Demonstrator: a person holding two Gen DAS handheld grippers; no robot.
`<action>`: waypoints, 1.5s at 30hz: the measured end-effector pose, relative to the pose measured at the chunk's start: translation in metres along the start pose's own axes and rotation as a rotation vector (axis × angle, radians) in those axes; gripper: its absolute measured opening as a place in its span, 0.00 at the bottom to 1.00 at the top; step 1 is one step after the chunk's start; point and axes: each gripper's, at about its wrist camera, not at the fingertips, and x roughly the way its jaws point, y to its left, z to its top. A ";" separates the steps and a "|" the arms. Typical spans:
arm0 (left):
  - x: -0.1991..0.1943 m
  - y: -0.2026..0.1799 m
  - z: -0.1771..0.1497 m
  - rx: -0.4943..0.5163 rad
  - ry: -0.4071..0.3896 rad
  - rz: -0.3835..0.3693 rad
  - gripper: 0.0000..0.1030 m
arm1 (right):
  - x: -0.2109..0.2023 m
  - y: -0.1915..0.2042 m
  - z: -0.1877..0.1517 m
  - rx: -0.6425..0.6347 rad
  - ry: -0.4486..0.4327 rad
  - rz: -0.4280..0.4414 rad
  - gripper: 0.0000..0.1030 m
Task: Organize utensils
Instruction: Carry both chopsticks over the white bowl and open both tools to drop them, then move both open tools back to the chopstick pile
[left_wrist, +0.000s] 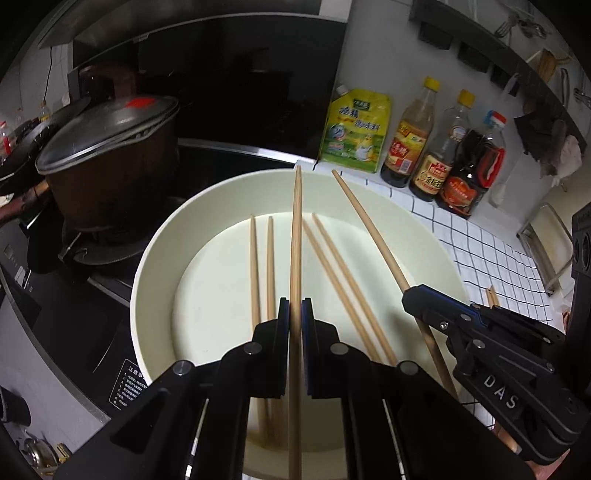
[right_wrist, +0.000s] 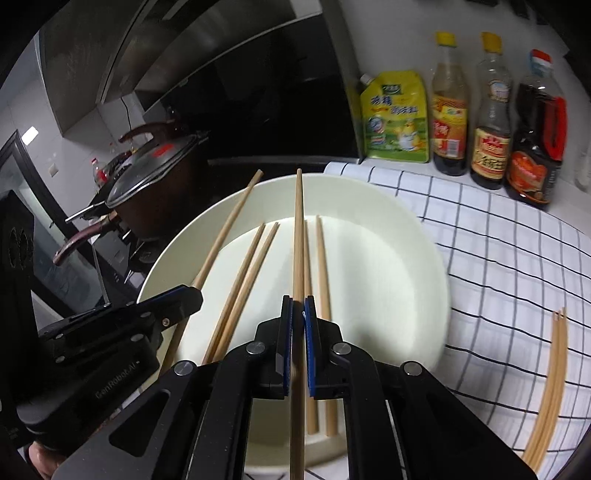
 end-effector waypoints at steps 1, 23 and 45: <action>0.003 0.002 0.000 -0.004 0.006 0.000 0.07 | 0.006 0.001 0.001 0.001 0.012 0.001 0.06; 0.003 0.020 -0.007 -0.046 0.000 0.038 0.50 | 0.002 -0.010 -0.011 0.016 0.018 -0.052 0.12; -0.039 0.007 -0.025 -0.028 -0.047 0.035 0.57 | -0.048 -0.005 -0.034 0.049 -0.051 -0.057 0.19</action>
